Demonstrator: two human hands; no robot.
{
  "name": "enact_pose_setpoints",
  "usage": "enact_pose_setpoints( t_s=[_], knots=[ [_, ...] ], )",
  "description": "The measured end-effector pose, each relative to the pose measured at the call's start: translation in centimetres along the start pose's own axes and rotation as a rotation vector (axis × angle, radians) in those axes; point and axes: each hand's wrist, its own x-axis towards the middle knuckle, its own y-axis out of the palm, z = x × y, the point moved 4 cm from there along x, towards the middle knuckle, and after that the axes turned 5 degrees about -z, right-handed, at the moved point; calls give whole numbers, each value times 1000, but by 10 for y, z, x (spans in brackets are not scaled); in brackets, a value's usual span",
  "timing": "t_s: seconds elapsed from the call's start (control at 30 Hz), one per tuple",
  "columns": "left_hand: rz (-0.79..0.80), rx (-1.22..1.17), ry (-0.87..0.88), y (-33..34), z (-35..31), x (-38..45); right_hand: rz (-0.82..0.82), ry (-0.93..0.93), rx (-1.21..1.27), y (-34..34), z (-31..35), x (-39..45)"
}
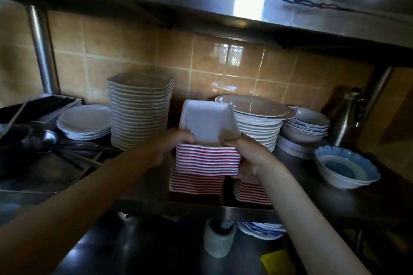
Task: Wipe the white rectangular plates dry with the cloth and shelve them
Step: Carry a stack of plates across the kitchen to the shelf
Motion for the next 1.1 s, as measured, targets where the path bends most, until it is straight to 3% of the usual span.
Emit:
enact_pose_setpoints(
  t_s=[0.4, 0.67, 0.8, 0.9, 1.0, 1.1],
  knots=[
    [-2, -39, -181, -12, 11, 23, 30, 231, -206, 3, -10, 36],
    [9, -132, -190, -10, 15, 29, 163, 63, -412, -7, -1, 25],
    [152, -163, -65, -6, 17, 20, 137, -108, -416, -11, -16, 29],
    [210, -72, 209, -8, 25, 18, 34, -268, -433, -17, -23, 35],
    [122, 45, 398, -12, 38, 19, -34, -361, -459, -19, -30, 36],
    [3, 72, 424, -18, 53, 26, -77, -423, -490, -21, -35, 34]
  ],
)
